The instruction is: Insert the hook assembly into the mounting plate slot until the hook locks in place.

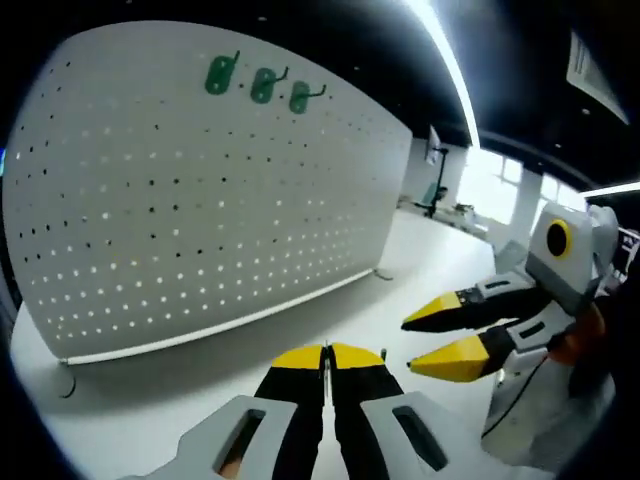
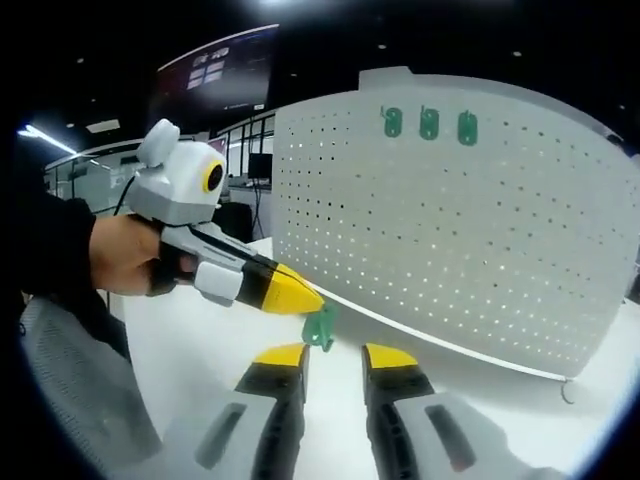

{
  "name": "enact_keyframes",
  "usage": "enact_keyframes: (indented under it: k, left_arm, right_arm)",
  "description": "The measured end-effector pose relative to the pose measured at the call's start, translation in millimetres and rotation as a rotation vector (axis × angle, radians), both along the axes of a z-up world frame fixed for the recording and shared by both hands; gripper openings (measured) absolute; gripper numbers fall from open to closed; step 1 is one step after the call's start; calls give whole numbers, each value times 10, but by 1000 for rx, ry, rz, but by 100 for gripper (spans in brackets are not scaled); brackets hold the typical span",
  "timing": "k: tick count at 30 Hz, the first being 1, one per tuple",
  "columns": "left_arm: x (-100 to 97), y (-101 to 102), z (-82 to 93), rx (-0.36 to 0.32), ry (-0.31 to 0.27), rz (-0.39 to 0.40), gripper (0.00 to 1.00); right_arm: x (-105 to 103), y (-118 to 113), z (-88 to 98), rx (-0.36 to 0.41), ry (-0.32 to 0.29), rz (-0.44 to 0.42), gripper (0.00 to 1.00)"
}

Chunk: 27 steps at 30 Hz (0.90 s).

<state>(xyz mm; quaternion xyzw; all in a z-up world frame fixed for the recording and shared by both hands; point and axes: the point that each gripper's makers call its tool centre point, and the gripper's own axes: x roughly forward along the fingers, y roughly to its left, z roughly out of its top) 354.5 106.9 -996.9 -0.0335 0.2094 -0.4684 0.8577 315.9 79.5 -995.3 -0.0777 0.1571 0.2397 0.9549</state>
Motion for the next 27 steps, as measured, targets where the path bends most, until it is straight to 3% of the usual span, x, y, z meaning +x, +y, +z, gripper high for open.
enact_keyframes:
  k: [8,27]
  left_arm:
    - [-120,-98,47,-80,49,-41,1]
    - [-292,-239,120,-125,62,-110,1]
  right_arm:
    - [-10,19,-23,-1,10,8,16]
    - [-12,-8,-77,-27,20,9,4]
